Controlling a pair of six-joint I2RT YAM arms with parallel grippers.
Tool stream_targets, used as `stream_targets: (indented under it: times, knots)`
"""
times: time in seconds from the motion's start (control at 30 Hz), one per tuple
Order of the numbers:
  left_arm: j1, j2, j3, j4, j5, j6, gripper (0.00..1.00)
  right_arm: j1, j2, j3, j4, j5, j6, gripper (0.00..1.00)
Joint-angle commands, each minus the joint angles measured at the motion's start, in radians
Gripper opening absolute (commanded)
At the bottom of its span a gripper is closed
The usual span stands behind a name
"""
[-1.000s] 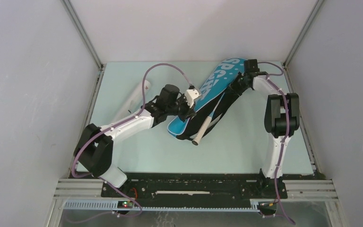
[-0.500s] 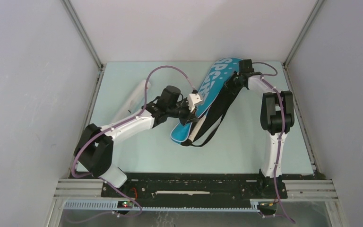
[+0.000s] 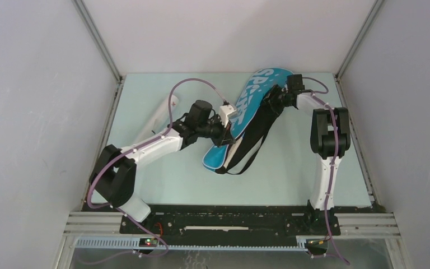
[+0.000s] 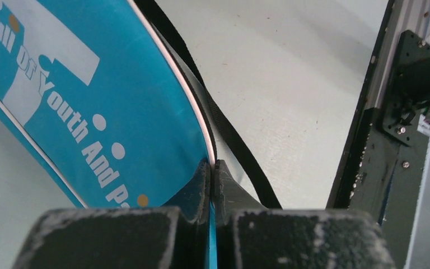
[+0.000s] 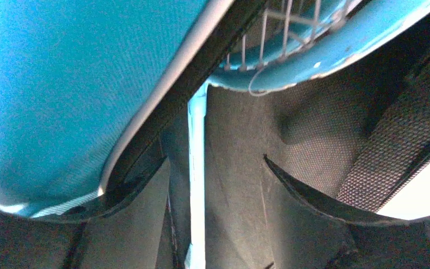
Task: Pack up the badminton gear
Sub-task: Place the racket in the racket bag.
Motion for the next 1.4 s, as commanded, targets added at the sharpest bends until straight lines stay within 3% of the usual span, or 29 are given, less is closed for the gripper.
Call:
stream_targets:
  times: [0.0,0.4,0.7,0.87,0.97,1.03,1.13,1.37]
  knots:
    - [0.032,0.009,0.064,0.108,-0.008,-0.101,0.0,0.021,-0.088,-0.028,0.003,-0.105,-0.067,0.7]
    - [0.054,0.017,0.095,0.108,-0.034,-0.158,0.0,0.079,-0.263,-0.33,0.031,-0.315,-0.144,0.66]
    - [0.054,0.014,0.101,0.108,-0.035,-0.164,0.0,0.198,-0.229,-0.378,0.102,-0.371,-0.092,0.6]
    - [0.054,0.01,0.094,0.108,-0.034,-0.161,0.0,0.221,-0.23,-0.404,0.18,-0.387,-0.021,0.47]
    - [0.054,0.004,0.078,0.108,-0.024,-0.154,0.0,0.22,-0.227,-0.409,0.226,-0.391,0.021,0.32]
    - [0.051,0.002,0.066,0.137,-0.009,-0.14,0.0,0.217,-0.223,-0.41,0.257,-0.395,0.051,0.16]
    - [0.043,-0.002,0.045,0.137,0.005,-0.106,0.0,0.213,-0.227,-0.41,0.285,-0.372,0.076,0.02]
    - [0.018,0.012,0.024,0.147,0.007,-0.091,0.0,0.214,-0.212,-0.41,0.369,-0.364,0.171,0.0]
